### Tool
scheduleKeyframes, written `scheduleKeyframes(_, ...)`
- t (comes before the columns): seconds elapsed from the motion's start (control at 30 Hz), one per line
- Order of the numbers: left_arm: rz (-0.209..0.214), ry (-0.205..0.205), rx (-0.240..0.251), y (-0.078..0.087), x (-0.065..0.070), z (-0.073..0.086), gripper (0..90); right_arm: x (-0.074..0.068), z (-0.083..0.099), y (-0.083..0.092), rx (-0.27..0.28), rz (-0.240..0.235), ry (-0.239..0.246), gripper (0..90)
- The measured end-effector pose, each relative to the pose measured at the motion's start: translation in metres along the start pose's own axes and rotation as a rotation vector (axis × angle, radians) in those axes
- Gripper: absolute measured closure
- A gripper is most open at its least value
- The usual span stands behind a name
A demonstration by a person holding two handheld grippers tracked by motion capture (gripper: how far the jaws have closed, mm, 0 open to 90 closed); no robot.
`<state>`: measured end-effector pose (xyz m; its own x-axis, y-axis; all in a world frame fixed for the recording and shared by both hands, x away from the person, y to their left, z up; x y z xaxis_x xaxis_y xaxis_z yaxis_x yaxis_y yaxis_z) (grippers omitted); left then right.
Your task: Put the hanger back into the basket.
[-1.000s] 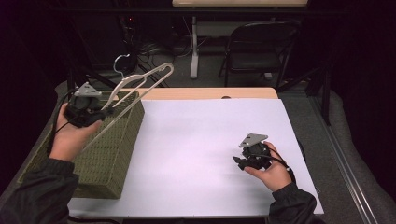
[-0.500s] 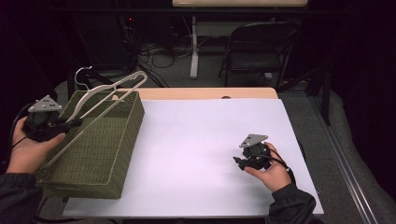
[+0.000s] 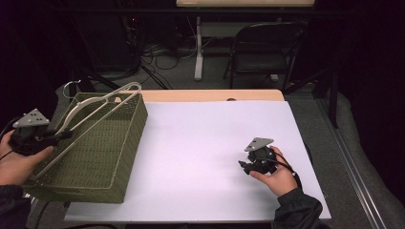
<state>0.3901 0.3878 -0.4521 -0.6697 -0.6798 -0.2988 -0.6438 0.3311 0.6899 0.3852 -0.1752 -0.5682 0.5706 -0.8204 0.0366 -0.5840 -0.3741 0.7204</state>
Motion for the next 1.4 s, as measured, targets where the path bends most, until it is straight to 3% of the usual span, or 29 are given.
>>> scheduleKeyframes(0.03,0.000,0.000,0.000,0.000,0.000,0.000,87.4,0.000,0.000,0.000,0.000,0.000,0.000,39.7)
scheduleKeyframes(0.07,0.004,-0.002,-0.006,-0.003,0.000,0.003,87.4,0.000,0.003,0.002,-0.050,0.013,0.011,39.7)
scheduleKeyframes(0.43,0.015,0.014,-0.022,-0.012,0.000,0.030,87.4,0.000,0.006,-0.001,-0.061,0.008,0.008,39.7)
scheduleKeyframes(0.5,0.030,0.025,-0.032,-0.017,0.000,0.040,87.4,0.000,0.006,-0.003,-0.047,0.003,0.006,39.7)
scheduleKeyframes(0.73,0.063,0.056,-0.062,-0.031,0.002,0.057,87.4,-0.001,0.008,-0.004,-0.073,0.007,0.010,39.7)
scheduleKeyframes(0.8,0.093,0.075,-0.086,-0.040,0.004,0.064,87.3,-0.002,0.009,-0.005,-0.075,0.003,0.008,39.7)
scheduleKeyframes(0.93,0.119,0.079,-0.117,-0.047,0.006,0.064,87.2,-0.001,0.010,-0.006,-0.074,0.003,0.005,39.7)
scheduleKeyframes(1.0,0.112,0.095,-0.169,-0.055,0.006,0.069,86.7,-0.001,0.010,-0.007,-0.069,0.000,0.004,39.7)
scheduleKeyframes(1.13,0.072,0.098,-0.197,-0.057,0.003,0.073,82.3,0.000,0.011,-0.006,-0.068,-0.002,0.004,39.7)
scheduleKeyframes(1.17,0.019,0.103,-0.190,-0.056,-0.001,0.072,77.5,0.000,0.011,-0.006,-0.072,-0.001,0.006,39.7)
scheduleKeyframes(1.2,-0.008,0.102,-0.178,-0.054,-0.004,0.071,73.3,-0.001,0.010,-0.007,-0.049,-0.007,-0.003,39.6)
scheduleKeyframes(1.23,-0.008,0.102,-0.178,-0.054,-0.004,0.071,70.7,-0.001,0.010,-0.007,-0.049,-0.007,-0.003,39.6)
scheduleKeyframes(1.27,-0.054,0.111,-0.140,-0.047,-0.010,0.067,68.0,-0.001,0.010,-0.008,-0.045,-0.007,-0.005,39.6)
scheduleKeyframes(1.3,-0.054,0.111,-0.140,-0.047,-0.010,0.067,64.1,0.000,0.012,-0.005,-0.085,0.000,0.001,39.6)
scheduleKeyframes(1.33,-0.058,0.121,-0.095,-0.040,-0.012,0.062,60.8,0.000,0.012,-0.005,-0.091,0.000,0.003,39.4)
scheduleKeyframes(1.37,-0.058,0.121,-0.095,-0.040,-0.012,0.062,57.9,0.000,0.012,-0.005,-0.091,0.000,0.003,39.4)
scheduleKeyframes(1.4,-0.059,0.138,-0.053,-0.031,-0.011,0.056,55.1,0.001,0.012,-0.004,-0.084,0.003,0.004,39.4)
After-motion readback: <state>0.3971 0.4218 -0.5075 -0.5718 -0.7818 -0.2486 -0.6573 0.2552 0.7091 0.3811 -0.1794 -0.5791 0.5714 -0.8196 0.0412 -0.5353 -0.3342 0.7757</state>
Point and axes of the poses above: each handheld gripper's, and its own axes: y roughly backward along the jaws, z roughly out of its underside, x roughly to its right, the point moved 8 cm from there along -y, roughly forward along the jaws, and after that the axes turned 12 degrees about -y, right-handed, at the moved point
